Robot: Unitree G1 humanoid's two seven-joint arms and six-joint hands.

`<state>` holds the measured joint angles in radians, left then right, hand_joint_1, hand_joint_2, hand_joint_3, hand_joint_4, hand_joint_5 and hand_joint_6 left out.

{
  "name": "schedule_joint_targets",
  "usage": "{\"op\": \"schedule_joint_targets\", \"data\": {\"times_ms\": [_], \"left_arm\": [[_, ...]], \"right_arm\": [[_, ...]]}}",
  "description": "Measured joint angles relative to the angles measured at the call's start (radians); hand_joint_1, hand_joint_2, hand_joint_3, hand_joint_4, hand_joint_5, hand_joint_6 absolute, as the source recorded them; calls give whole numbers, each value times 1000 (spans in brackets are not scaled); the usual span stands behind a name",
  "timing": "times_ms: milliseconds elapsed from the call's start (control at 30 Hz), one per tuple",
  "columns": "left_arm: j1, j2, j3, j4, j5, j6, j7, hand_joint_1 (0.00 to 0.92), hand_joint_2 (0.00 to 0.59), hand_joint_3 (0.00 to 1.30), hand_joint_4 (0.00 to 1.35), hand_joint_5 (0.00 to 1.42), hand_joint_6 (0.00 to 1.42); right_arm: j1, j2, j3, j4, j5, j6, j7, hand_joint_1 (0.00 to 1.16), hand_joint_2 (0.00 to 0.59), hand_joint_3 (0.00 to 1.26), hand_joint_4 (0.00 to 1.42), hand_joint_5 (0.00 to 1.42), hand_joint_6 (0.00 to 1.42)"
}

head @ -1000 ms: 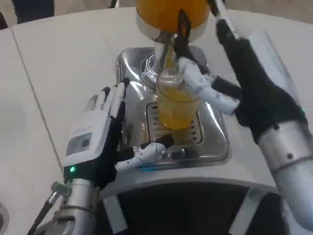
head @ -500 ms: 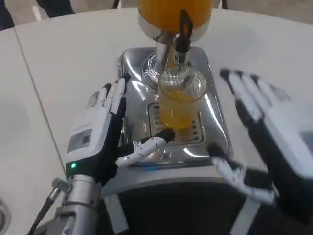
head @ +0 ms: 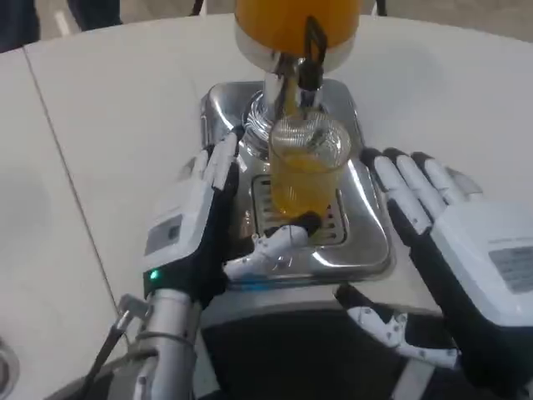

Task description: Grasp the cup under the faucet to collect the drink, then remove the cup.

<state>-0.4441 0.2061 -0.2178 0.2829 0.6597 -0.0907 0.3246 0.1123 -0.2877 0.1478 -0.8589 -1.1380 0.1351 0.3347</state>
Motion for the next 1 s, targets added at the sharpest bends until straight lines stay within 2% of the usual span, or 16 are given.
{"op": "schedule_joint_targets", "data": {"times_ms": [200, 367, 567, 867, 1000], "left_arm": [[-48, -32, -11, 59, -19, -23, 36, 163, 43, 0, 0, 0, 2], [-104, -45, -22, 134, -27, -46, 65, 244, 39, 0, 0, 0, 10], [-162, -57, -28, 213, -43, -71, 84, 277, 36, 0, 0, 0, 12], [-216, -84, -42, 312, -63, -99, 120, 313, 41, 0, 0, 11, 48], [-234, -102, -48, 350, -64, -109, 141, 319, 41, 0, 0, 24, 61]], "right_arm": [[20, -27, -40, 3, 57, -30, 44, 582, 330, 0, 0, 0, 48], [30, -37, -89, 0, 99, -35, 80, 586, 329, 0, 0, 0, 49], [36, -47, -134, -16, 139, -35, 125, 585, 323, 0, 0, 0, 58], [77, -25, -131, -55, 113, -37, 147, 590, 311, 0, 0, 0, 64], [75, 4, -127, -55, 100, -32, 160, 610, 305, 0, 0, 0, 65]]}}
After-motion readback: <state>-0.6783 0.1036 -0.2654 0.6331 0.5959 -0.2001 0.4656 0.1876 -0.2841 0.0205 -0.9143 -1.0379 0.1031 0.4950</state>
